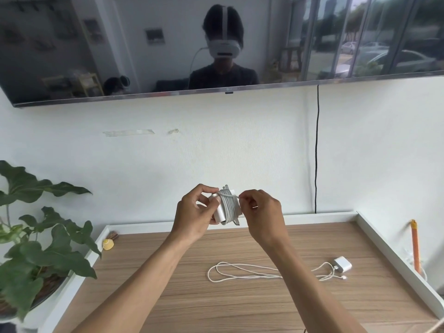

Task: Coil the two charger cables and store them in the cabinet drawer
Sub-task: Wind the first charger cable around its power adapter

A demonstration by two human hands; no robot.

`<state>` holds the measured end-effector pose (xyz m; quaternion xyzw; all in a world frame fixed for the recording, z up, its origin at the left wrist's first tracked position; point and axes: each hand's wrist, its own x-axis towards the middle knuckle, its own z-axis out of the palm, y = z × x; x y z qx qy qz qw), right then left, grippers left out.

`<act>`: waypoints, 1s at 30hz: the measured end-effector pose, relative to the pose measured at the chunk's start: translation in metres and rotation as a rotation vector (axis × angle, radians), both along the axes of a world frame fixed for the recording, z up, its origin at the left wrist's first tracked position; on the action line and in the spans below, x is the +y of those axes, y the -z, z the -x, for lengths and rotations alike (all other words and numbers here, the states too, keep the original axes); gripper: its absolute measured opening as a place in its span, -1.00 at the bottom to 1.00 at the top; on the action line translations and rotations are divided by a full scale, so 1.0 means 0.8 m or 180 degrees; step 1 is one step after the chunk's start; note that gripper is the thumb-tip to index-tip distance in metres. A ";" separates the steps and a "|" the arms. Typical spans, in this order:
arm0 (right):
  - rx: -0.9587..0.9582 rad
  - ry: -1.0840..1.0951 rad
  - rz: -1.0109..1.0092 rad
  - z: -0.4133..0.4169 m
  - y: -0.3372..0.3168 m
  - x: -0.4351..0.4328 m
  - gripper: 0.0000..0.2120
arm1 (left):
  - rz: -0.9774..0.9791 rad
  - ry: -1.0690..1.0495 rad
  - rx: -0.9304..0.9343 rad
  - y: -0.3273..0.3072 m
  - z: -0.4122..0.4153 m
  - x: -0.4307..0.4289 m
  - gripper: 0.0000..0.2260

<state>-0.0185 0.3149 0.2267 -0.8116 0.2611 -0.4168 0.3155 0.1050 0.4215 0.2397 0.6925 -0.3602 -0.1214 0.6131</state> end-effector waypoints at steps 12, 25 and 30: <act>-0.0897 -0.0051 -0.1420 -0.018 0.001 0.014 -0.85 | 0.0126 -0.0064 -0.0036 0.005 -0.001 0.000 -0.88; -0.1305 0.0668 -0.1657 -0.047 0.026 0.030 -0.86 | 0.0386 -0.0384 0.0051 0.030 0.010 -0.006 -0.87; -0.1367 0.0755 -0.1564 -0.053 0.035 0.035 -0.88 | 0.0470 -0.0395 -0.0025 0.040 0.015 -0.006 -0.82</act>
